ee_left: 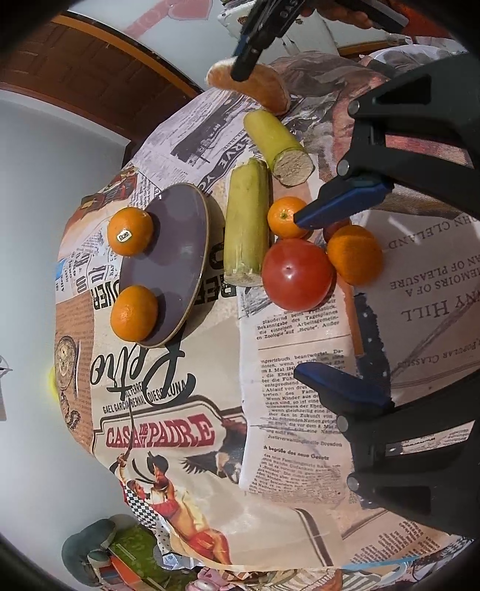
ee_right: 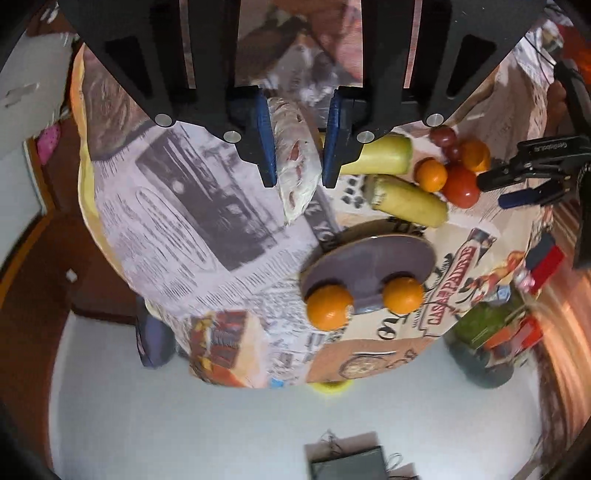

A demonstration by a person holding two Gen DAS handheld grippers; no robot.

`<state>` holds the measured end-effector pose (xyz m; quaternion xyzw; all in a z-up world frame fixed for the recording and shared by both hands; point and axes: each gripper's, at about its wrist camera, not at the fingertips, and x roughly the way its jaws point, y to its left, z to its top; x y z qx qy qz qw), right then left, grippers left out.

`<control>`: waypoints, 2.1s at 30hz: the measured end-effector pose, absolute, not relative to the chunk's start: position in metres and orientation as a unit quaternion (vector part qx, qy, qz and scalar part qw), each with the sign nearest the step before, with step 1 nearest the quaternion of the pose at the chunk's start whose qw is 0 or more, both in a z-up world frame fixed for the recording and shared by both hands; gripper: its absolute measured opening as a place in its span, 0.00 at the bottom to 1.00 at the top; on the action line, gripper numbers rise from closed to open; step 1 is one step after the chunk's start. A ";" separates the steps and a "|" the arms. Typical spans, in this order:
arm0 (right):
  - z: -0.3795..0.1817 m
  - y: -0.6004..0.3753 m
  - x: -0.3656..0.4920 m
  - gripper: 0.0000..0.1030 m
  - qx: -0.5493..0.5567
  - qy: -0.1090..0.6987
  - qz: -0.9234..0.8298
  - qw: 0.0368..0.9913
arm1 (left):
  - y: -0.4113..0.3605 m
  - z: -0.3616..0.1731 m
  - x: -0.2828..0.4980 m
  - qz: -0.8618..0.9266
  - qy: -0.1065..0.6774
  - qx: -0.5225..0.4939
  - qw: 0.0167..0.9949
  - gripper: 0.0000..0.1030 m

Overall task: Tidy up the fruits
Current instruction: 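Grasp the peeled pomelo segment with the right tool and lift it, then grasp the red tomato with the left tool while the right tool carries the pomelo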

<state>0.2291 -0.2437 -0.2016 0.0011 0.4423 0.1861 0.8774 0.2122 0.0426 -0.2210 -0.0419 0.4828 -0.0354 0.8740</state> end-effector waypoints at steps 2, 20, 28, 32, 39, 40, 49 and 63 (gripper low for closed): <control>-0.213 -0.246 0.232 0.22 -0.001 0.458 0.181 0.870 | 0.042 -0.223 0.213 -0.035 0.484 -0.042 0.873 0.72; -0.207 -0.247 0.238 0.21 0.014 0.435 0.177 0.883 | 0.030 -0.243 0.233 -0.054 0.500 -0.042 0.863 0.55; -0.202 -0.238 0.236 0.21 0.019 0.434 0.204 0.877 | 0.031 -0.244 0.238 -0.064 0.501 -0.052 0.862 0.47; -0.196 -0.230 0.235 0.21 0.007 0.429 0.211 0.878 | 0.036 -0.239 0.236 -0.053 0.496 -0.053 0.865 0.46; -0.188 -0.213 0.239 0.21 -0.012 0.417 0.227 0.880 | 0.049 -0.220 0.236 -0.043 0.477 -0.063 0.875 0.46; -0.187 -0.209 0.241 0.21 -0.013 0.416 0.230 0.880 | 0.049 -0.217 0.237 -0.042 0.474 -0.063 0.877 0.46; -0.176 -0.185 0.256 0.21 -0.023 0.401 0.253 0.880 | 0.055 -0.196 0.251 -0.036 0.450 -0.061 0.890 0.46; -0.186 -0.155 0.296 0.21 -0.049 0.407 0.272 0.871 | 0.069 -0.184 0.291 -0.022 0.423 -0.052 0.904 0.46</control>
